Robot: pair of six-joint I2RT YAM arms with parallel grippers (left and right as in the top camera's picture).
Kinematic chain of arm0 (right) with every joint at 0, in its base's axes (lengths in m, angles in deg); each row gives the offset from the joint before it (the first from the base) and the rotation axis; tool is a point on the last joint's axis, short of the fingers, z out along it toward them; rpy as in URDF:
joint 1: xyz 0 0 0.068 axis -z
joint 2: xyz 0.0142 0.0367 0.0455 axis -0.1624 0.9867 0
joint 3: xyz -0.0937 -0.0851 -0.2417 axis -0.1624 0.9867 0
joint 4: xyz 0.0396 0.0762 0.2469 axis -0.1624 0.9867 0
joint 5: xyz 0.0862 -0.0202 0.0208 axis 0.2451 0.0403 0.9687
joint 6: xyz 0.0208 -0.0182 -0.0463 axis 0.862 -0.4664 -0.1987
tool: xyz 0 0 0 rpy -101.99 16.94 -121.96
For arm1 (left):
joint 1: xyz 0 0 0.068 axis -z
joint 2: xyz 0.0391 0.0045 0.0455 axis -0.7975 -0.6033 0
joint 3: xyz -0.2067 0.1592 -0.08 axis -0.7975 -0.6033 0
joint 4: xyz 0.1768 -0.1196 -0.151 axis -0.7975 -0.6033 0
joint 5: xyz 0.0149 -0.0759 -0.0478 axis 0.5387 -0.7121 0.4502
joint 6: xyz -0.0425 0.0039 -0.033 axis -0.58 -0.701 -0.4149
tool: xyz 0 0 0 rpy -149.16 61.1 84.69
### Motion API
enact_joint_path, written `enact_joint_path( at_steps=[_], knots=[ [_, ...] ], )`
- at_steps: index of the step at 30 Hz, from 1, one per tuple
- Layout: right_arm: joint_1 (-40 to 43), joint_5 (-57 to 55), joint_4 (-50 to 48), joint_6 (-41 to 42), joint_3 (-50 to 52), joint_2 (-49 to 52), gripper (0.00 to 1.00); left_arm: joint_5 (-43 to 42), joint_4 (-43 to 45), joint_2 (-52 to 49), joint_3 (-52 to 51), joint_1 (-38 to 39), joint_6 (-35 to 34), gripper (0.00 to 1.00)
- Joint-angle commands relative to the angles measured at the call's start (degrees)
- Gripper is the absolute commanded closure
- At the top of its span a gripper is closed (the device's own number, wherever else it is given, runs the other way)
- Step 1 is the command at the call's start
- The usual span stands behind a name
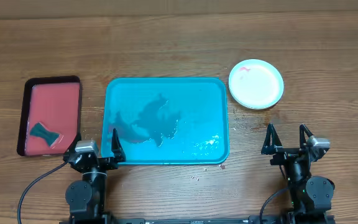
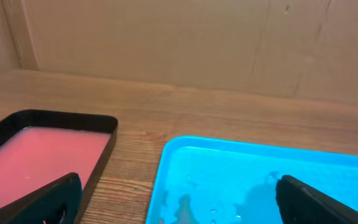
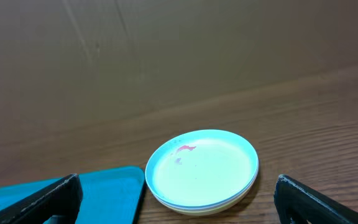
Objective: Clean dirty plates on tray and stack at the side
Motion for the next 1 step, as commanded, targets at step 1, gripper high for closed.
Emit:
enact_joint_path(
  at_steps=[1],
  knots=[
    [0.15,-0.55,-0.35,-0.24,0.59,-0.57,0.00,0.59,-0.04,0.63,-0.22,-0.26,-0.02,0.00]
  ],
)
